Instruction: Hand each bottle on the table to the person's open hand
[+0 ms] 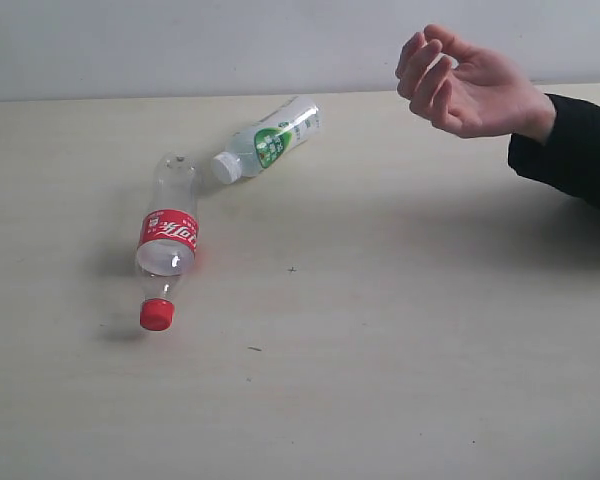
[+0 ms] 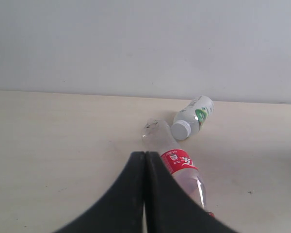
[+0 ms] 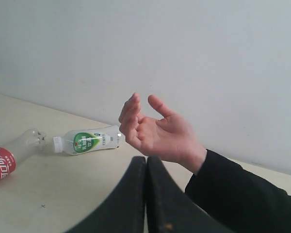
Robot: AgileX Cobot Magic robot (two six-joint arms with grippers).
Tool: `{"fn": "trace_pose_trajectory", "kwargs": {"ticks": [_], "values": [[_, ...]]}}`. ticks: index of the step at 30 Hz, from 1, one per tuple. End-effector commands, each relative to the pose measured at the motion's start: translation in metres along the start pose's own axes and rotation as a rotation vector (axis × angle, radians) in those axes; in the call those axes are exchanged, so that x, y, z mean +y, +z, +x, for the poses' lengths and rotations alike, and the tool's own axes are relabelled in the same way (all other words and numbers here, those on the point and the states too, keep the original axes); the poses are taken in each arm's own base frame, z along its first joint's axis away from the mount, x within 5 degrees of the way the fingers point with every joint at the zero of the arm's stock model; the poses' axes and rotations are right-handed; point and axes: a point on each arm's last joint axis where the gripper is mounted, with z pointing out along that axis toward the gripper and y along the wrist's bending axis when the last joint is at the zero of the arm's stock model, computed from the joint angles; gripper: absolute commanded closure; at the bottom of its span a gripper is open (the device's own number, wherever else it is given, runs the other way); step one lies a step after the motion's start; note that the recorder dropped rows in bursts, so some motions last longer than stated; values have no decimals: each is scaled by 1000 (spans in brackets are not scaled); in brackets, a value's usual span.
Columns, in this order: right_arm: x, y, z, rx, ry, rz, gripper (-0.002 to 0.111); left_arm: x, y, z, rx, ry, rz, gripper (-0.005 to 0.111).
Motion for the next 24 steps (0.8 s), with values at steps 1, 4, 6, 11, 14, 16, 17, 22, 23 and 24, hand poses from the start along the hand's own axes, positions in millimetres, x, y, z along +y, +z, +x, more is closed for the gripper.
{"fn": "trace_pose_trajectory", "kwargs": {"ticks": [1, 4, 6, 11, 14, 16, 17, 22, 23, 24], "values": [[0, 0, 0, -10, 2, 1, 108, 0, 0, 0, -8, -3, -1, 107], [1, 0, 0, -9, 19, -6, 108, 0, 0, 0, -8, -3, -1, 107], [1, 0, 0, -9, 21, -7, 108, 0, 0, 0, -8, -3, -1, 107], [1, -1, 0, -8, 17, -4, 108, 0, 0, 0, -8, -3, -1, 107], [1, -1, -2, -31, 17, -5, 108, 0, 0, 0, -8, -3, -1, 107], [1, -1, -2, -32, 17, -5, 108, 0, 0, 0, -8, -3, -1, 107], [1, -1, -2, -32, 17, -5, 108, 0, 0, 0, -8, -3, -1, 107], [1, -1, -2, -32, 17, -5, 108, 0, 0, 0, -8, -3, -1, 107], [1, -1, -2, -32, 17, -5, 108, 0, 0, 0, -8, -3, -1, 107], [1, -1, -2, -32, 17, -5, 108, 0, 0, 0, -8, -3, -1, 107]]}}
